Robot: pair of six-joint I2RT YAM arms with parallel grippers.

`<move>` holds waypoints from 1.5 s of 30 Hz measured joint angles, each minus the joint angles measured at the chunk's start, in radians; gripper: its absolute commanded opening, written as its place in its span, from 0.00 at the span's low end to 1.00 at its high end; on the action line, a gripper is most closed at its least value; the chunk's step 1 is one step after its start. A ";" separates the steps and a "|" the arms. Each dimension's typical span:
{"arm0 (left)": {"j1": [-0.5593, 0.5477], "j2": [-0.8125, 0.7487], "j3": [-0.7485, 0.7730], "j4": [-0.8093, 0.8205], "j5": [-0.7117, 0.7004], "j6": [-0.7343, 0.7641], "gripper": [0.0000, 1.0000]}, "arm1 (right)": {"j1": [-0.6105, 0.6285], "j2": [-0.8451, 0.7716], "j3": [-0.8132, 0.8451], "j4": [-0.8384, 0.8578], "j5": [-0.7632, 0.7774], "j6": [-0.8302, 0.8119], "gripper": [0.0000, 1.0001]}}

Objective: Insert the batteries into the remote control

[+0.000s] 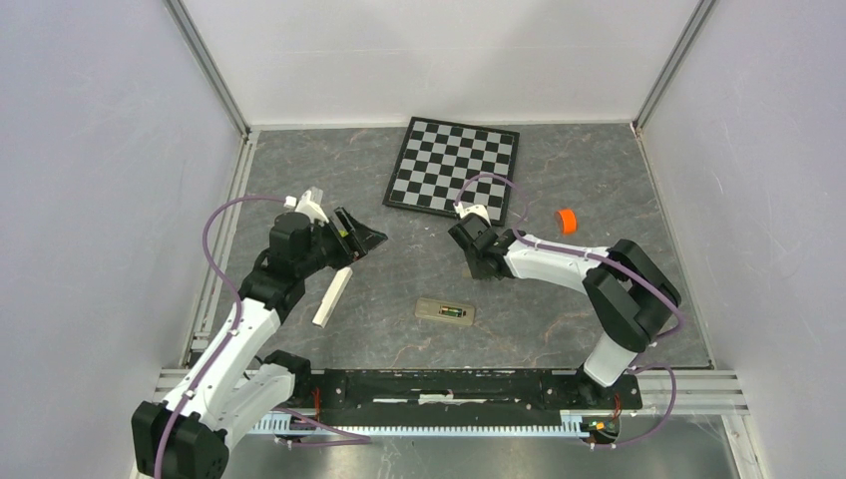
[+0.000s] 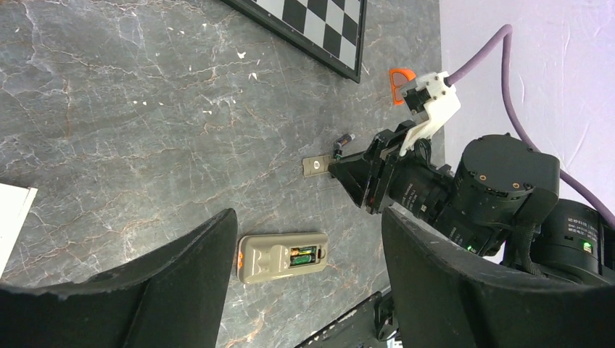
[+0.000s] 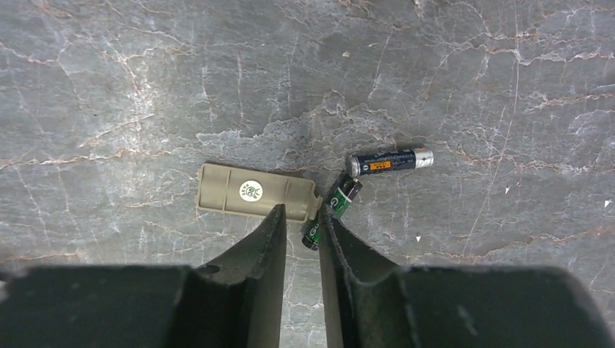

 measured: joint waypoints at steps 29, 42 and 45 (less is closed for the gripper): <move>-0.052 0.156 -0.098 0.189 0.148 -0.071 0.68 | -0.003 -0.093 -0.101 0.156 -0.065 0.032 0.00; -0.321 0.396 -0.054 0.344 0.138 -0.130 0.68 | -0.003 -0.308 -0.151 0.317 -0.266 0.038 0.00; -0.335 0.425 -0.045 0.380 0.127 -0.146 0.67 | -0.003 -0.315 -0.152 0.325 -0.288 0.041 0.00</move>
